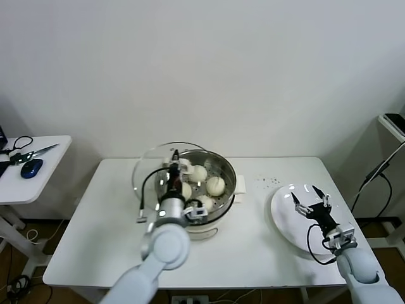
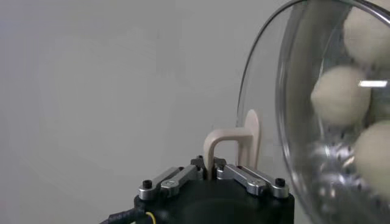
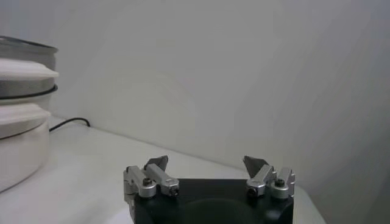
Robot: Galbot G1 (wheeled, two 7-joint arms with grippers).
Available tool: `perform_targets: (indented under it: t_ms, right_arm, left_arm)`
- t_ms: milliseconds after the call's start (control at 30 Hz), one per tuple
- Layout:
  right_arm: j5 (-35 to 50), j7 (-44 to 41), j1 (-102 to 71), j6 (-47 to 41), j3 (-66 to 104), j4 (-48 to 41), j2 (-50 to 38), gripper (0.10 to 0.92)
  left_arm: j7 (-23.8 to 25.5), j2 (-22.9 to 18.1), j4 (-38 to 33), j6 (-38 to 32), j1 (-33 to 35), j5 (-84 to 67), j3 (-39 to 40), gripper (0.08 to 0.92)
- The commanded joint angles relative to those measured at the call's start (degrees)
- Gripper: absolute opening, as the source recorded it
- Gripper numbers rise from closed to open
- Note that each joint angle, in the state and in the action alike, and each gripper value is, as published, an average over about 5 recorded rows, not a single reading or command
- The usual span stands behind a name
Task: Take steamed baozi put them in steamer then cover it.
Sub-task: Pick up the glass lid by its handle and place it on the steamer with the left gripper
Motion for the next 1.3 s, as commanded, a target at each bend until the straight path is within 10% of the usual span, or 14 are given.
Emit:
perform_targets:
  t_ms: [33,1300]
  right_arm:
    - [-0.6,-0.2,0.0,0.3,0.3,-0.7,0.3,0.823]
    - [-2.4,-2.0,-0.4,1.5,1.4,-2.1,1.3,0.823]
  left_arm:
    - [0.6,-9.3,7.6,2.8,-2.8,3.1,4.2,0.151]
    - [-5.7,-8.9,14.2,2.8,-3.0,-3.1,0.2,0.151]
